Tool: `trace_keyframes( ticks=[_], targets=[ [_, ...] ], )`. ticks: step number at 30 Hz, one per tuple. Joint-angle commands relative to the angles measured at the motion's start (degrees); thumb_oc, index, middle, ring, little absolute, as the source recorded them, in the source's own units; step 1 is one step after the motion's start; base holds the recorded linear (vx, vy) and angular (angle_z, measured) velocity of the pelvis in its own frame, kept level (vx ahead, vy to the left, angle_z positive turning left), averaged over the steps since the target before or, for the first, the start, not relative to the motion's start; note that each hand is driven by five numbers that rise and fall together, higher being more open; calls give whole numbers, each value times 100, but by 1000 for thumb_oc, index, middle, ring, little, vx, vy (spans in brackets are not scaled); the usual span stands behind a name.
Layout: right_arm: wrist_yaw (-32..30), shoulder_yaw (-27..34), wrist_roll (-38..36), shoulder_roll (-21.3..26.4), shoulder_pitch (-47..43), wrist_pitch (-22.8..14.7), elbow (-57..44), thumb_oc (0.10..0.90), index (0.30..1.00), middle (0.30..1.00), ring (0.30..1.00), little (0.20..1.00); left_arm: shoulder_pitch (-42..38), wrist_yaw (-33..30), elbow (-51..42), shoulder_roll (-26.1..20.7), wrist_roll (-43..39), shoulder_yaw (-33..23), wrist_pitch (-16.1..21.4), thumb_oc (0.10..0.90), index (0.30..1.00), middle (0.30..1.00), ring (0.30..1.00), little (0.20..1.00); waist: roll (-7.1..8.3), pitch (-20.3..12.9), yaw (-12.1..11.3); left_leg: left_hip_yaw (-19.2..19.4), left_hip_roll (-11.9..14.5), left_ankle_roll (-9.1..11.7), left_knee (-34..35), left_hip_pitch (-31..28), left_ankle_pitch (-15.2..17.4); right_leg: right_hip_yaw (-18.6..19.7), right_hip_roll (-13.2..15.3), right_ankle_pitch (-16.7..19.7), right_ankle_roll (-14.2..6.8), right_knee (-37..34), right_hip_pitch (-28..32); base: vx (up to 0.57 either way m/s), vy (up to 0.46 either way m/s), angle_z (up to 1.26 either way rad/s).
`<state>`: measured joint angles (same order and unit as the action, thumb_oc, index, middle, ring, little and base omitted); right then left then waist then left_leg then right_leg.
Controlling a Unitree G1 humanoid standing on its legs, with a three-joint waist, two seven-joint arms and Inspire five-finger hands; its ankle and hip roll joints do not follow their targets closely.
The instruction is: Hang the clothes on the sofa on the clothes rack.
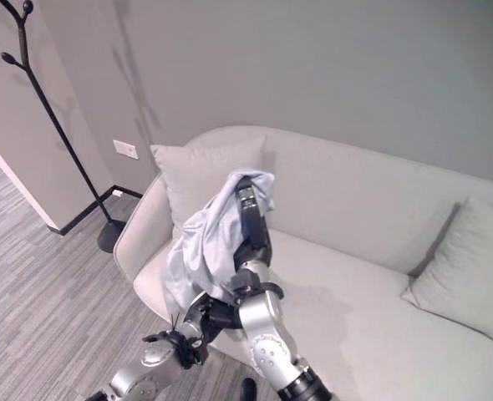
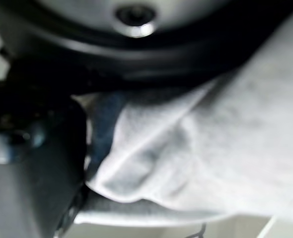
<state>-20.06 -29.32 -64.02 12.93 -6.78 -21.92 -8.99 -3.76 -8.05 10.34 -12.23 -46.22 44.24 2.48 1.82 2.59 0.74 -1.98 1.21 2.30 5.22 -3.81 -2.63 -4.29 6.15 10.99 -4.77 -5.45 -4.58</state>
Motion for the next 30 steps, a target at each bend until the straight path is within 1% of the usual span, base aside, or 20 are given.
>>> trace_keyframes(
  ticks=[1, 2, 5, 7, 13, 14, 15, 17, 18, 19, 20, 21, 22, 24, 25, 26, 27, 28, 29, 30],
  targets=[
    [446, 528, 278, -164, -322, -492, -864, 400, 300, 300, 300, 300, -427, -73, -148, 312, -145, -338, 779, 400, 300, 300, 300, 300, 31, -499, -81, 35, 90, -23, -22, 90, 460, 168, -93, -637, -142, 83, 440, 0, 0, 0],
    [445, 528, 278, -164, -321, -492, -865, 400, 300, 300, 300, 300, -425, -73, -149, 312, -145, -338, 779, 400, 300, 300, 300, 300, 31, -500, -80, 34, 90, -23, -22, 90, 460, 168, -94, -638, -142, 83, 440, 0, 0, 0],
    [500, 726, 316, -140, -92, -466, -872, 400, 300, 300, 300, 300, -278, -149, -206, 189, -43, -645, 841, 400, 300, 300, 300, 300, 21, -532, -84, 27, 100, -13, -22, 73, 462, 155, -101, -657, -139, 82, 461, 0, -11, 0],
    [591, 837, 350, -89, 93, -433, -891, 400, 300, 300, 300, 300, -138, -277, -298, 78, 66, -1064, 943, 400, 300, 300, 300, 300, 28, -580, -106, -3, 115, 12, -22, 61, 446, 123, -114, -690, -128, 87, 499, -3, -52, 3],
    [697, 1076, 474, 8, 196, -392, -927, 400, 300, 300, 300, 300, 64, -562, -630, -75, 374, -1942, 1168, 400, 300, 300, 300, 300, 39, -660, -169, -65, 176, 90, -22, 66, 395, 24, -155, -748, -87, 97, 546, -13, -45, 2],
    [697, 1075, 474, 8, 197, -392, -927, 400, 300, 300, 300, 300, 65, -562, -632, -76, 375, -1943, 1167, 400, 300, 300, 300, 300, 38, -660, -167, -67, 176, 90, -22, 66, 395, 22, -155, -749, -86, 97, 546, -16, -60, 3],
    [731, 1194, 525, 50, 231, -382, -929, 400, 300, 300, 300, 300, 173, -691, -726, -150, 584, -2319, 1236, 400, 300, 300, 300, 300, 54, -680, -196, -104, 201, 128, -22, 89, 367, -9, -183, -779, -67, 101, 553, -13, -72, 2],
    [754, 1327, 558, 74, 295, -389, -942, 400, 300, 300, 300, 300, 308, -848, -835, -224, 845, -2701, 1301, 400, 300, 300, 300, 300, 68, -694, -216, -150, 235, 174, -22, 120, 328, -64, -217, -814, -44, 115, 559, -5, -110, 13],
    [770, 1449, 561, 72, 410, -393, -970, 400, 300, 300, 300, 300, 444, -1011, -901, -259, 1017, -3084, 1357, 400, 300, 300, 300, 300, 73, -689, -239, -216, 269, 223, -22, 155, 284, -124, -253, -854, -20, 151, 556, 0, -121, 24],
    [784, 1506, 559, 74, 464, -388, -984, 400, 300, 300, 300, 300, 513, -1081, -945, -271, 1105, -3244, 1380, 400, 300, 300, 300, 300, 74, -677, -248, -249, 283, 243, -22, 173, 263, -158, -270, -870, -7, 164, 555, 0, -94, 21],
    [784, 1505, 559, 74, 465, -388, -984, 400, 300, 300, 300, 300, 516, -1082, -948, -271, 1106, -3244, 1378, 400, 300, 300, 300, 300, 74, -679, -243, -253, 283, 244, -22, 174, 263, -162, -270, -871, -6, 165, 555, -16, -97, 19],
    [820, 1591, 597, 140, 558, -365, -1002, 400, 300, 300, 300, 300, 630, -1270, -1067, -318, 1363, -3659, 1406, 400, 300, 300, 300, 300, 70, -651, -268, -346, 316, 291, -22, 232, 206, -231, -308, -896, 24, 184, 550, -34, -140, 30],
    [914, 1719, 731, 253, 625, -313, -991, 400, 300, 300, 300, 300, 725, -1552, -1129, -448, 1950, -4183, 1442, 400, 300, 300, 300, 300, 64, -601, -315, -447, 346, 337, -22, 306, 142, -285, -350, -898, 43, 157, 543, -46, -158, 38],
    [1005, 1855, 837, 377, 672, -252, -966, 400, 300, 300, 300, 300, 805, -1806, -1275, -568, 2357, -4664, 1449, 400, 300, 300, 300, 300, 36, -554, -348, -511, 363, 368, -22, 385, 66, -337, -369, -889, 50, 111, 529, -40, -76, 32],
    [1006, 1851, 837, 377, 671, -252, -965, 400, 300, 300, 300, 300, 812, -1811, -1288, -564, 2364, -4669, 1439, 400, 300, 300, 300, 300, 35, -556, -340, -516, 364, 369, -22, 388, 65, -342, -370, -888, 51, 109, 530, -34, -35, 28],
    [1064, 1911, 889, 415, 696, -230, -948, 400, 300, 300, 300, 300, 828, -1924, -1380, -642, 2585, -4910, 1449, 400, 300, 300, 300, 300, 27, -537, -361, -559, 357, 374, -22, 447, 31, -369, -373, -877, 48, 86, 510, -66, -17, 20],
    [1130, 2013, 1019, 534, 672, -239, -861, 400, 300, 300, 300, 300, 672, -2253, -1433, -856, 3150, -5407, 1507, 400, 300, 300, 300, 300, 2, -469, -411, -601, 339, 418, -22, 563, -28, -423, -351, -863, 28, 47, 493, -73, -13, 10],
    [1131, 2014, 1019, 533, 663, -240, -858, 400, 300, 300, 300, 300, 666, -2256, -1435, -856, 3155, -5409, 1505, 400, 300, 300, 300, 300, 7, -474, -394, -617, 328, 415, -22, 587, -49, -437, -341, -853, 24, 45, 477, -104, 18, 7],
    [1147, 2075, 1096, 599, 649, -286, -822, 400, 300, 300, 300, 300, 487, -2431, -1476, -974, 3466, -5550, 1546, 400, 300, 300, 300, 300, 2, -404, -385, -576, 311, 419, -22, 693, -103, -520, -294, -851, 6, 45, 467, -122, 90, 25],
    [1121, 2130, 1255, 741, 617, -332, -782, 400, 300, 300, 300, 300, 189, -2750, -1634, -1147, 3886, -5745, 1626, 400, 300, 300, 300, 300, -29, -322, -323, -217, 354, 395, -22, 808, -136, -717, -187, -870, -41, 57, 470, -131, 141, 101]
  ],
)
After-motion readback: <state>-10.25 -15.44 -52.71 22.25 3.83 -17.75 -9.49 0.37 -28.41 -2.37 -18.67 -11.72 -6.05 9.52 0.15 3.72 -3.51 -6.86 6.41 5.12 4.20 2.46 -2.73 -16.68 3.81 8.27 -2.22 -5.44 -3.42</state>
